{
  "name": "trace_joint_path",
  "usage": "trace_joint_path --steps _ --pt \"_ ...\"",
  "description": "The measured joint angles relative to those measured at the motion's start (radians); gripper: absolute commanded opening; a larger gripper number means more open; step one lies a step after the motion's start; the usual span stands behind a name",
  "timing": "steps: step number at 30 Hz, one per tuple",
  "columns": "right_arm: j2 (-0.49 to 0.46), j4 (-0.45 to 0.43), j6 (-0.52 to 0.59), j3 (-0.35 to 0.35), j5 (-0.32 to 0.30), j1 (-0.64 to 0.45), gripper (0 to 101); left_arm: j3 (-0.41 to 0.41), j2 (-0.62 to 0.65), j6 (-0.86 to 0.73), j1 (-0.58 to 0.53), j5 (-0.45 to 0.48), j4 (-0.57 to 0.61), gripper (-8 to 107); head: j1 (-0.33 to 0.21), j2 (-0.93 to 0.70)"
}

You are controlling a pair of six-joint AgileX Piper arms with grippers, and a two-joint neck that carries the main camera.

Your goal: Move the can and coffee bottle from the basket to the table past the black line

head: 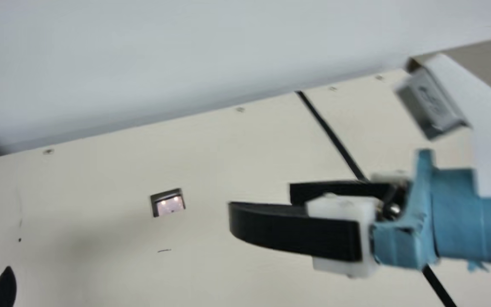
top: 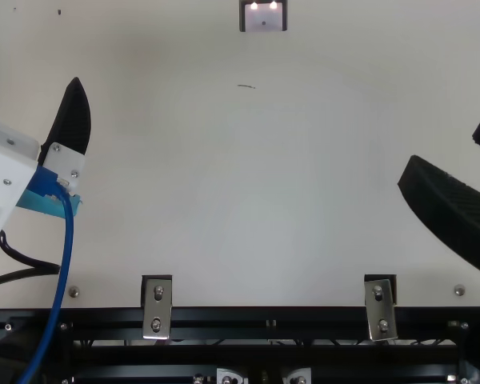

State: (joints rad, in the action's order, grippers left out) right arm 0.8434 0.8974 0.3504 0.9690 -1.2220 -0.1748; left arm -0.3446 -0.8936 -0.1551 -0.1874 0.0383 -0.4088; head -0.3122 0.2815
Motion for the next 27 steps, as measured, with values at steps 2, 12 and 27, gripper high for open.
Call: trace_joint_path --steps 2,12,27 --pt "0.0 0.0 0.0 0.0 0.0 0.0 101 0.0 0.0 0.0 0.0 0.0 0.0 90 -0.01 -0.077" --pt "0.0 0.0 0.0 0.0 0.0 0.0 101 0.0 0.0 0.0 0.0 0.0 0.0 90 -0.087 -0.399" --pt "0.0 0.0 0.0 0.0 0.0 0.0 101 0.0 0.0 0.0 0.0 0.0 0.0 90 -0.097 -0.778"
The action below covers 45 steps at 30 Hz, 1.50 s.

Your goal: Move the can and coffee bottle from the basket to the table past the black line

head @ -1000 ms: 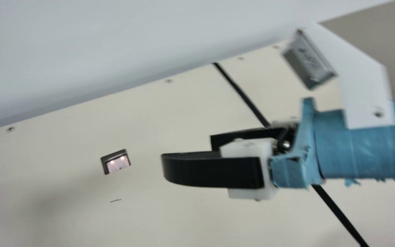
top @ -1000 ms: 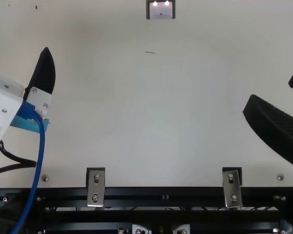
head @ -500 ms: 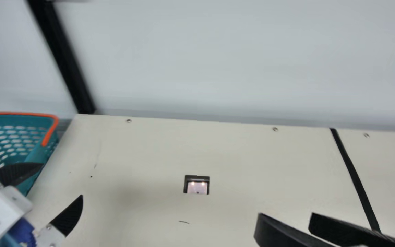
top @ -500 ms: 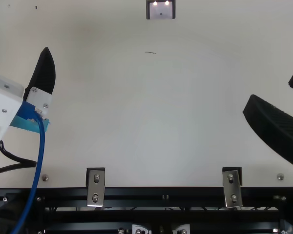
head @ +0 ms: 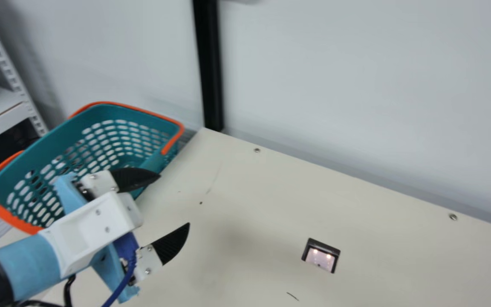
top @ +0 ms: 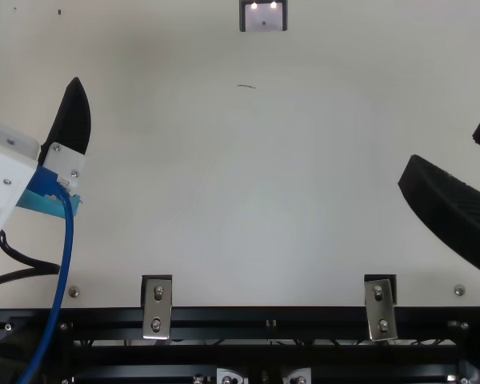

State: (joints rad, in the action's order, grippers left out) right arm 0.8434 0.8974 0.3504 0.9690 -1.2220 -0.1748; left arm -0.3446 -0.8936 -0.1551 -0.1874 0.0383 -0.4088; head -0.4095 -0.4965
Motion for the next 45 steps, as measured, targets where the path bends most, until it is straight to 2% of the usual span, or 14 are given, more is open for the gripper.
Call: trace_joint_path --steps 6,28,36,45 --pt "0.0 0.0 0.0 0.0 0.0 0.0 101 0.0 0.0 0.0 0.0 0.0 0.0 90 0.0 -0.107" --pt "0.0 0.0 0.0 0.0 0.0 0.0 101 -0.01 -0.002 0.034 0.008 0.008 -0.017 90 0.0 -0.107" --pt "0.0 0.0 0.0 0.0 0.0 0.0 101 -0.118 -0.027 0.115 0.079 0.047 0.032 90 0.0 -0.107" --pt "0.0 0.0 0.0 0.0 0.0 0.0 101 -0.299 -0.114 0.124 0.209 0.135 0.162 90 0.0 -0.107"
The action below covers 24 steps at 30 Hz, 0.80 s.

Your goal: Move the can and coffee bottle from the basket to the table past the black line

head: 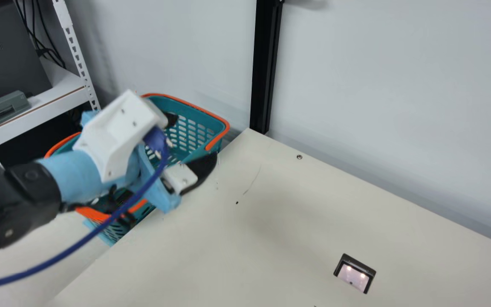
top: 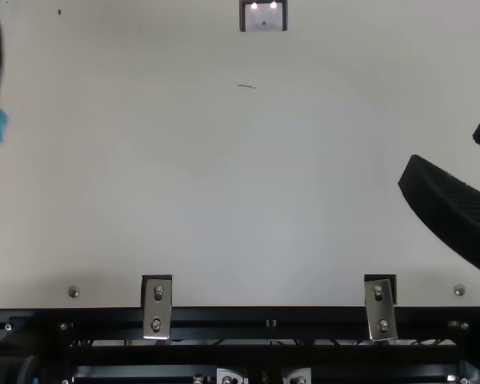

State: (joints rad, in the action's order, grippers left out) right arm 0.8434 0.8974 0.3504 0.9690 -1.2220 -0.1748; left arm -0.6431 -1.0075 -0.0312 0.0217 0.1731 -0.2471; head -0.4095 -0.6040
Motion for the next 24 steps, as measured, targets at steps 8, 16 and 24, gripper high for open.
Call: trace_joint_path --steps 8,16,24 --pt "0.0 0.0 0.0 0.0 0.0 0.0 101 -0.179 -0.136 -0.134 0.162 0.088 0.196 90 0.0 0.0" --pt "0.0 0.0 0.0 0.0 0.0 0.0 101 -0.368 -0.318 -0.379 0.345 0.212 0.451 90 0.0 0.0" --pt "0.0 0.0 0.0 0.0 0.0 0.0 101 -0.554 -0.542 -0.658 0.535 0.354 0.641 90 0.0 0.0"
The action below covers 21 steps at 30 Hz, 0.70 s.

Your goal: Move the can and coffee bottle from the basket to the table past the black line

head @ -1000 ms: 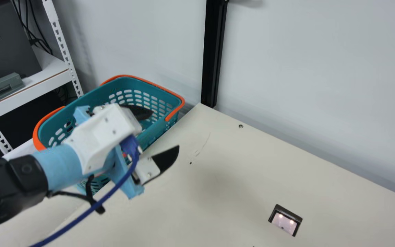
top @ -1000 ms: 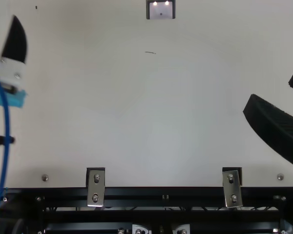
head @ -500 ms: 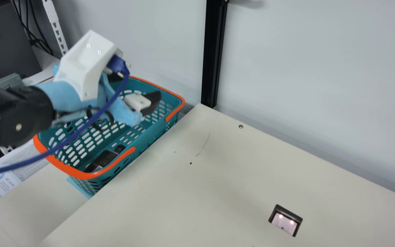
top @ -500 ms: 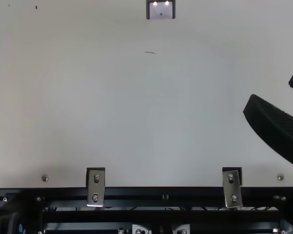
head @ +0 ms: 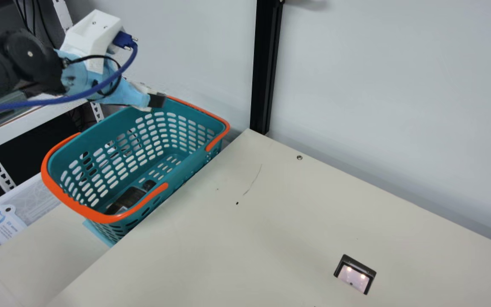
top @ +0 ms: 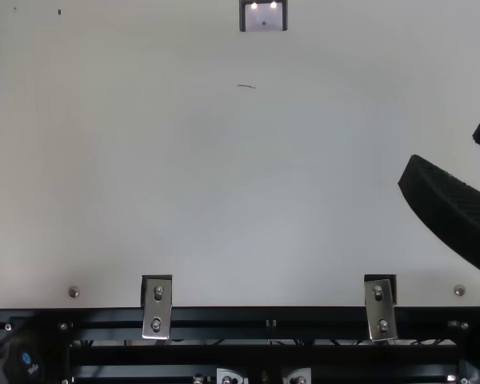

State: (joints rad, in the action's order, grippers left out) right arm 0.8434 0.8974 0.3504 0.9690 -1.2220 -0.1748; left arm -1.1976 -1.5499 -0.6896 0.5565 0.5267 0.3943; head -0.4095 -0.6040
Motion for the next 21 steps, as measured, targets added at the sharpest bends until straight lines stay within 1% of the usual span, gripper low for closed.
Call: trace_joint_path --steps 3,9,15,21 --pt "0.0 0.0 0.0 0.0 0.0 0.0 101 -0.057 -0.081 -0.079 0.035 0.033 -0.003 90 0.0 0.0" --pt "0.0 0.0 0.0 0.0 0.0 0.0 101 -0.13 -0.219 -0.159 0.033 0.083 -0.045 90 0.0 0.0" --pt "0.0 0.0 0.0 0.0 0.0 0.0 101 -0.159 -0.326 -0.16 0.009 0.118 -0.08 90 0.005 0.0" --pt "0.0 0.0 0.0 0.0 0.0 0.0 101 -0.186 -0.429 -0.113 -0.007 0.137 -0.114 90 0.0 0.0"
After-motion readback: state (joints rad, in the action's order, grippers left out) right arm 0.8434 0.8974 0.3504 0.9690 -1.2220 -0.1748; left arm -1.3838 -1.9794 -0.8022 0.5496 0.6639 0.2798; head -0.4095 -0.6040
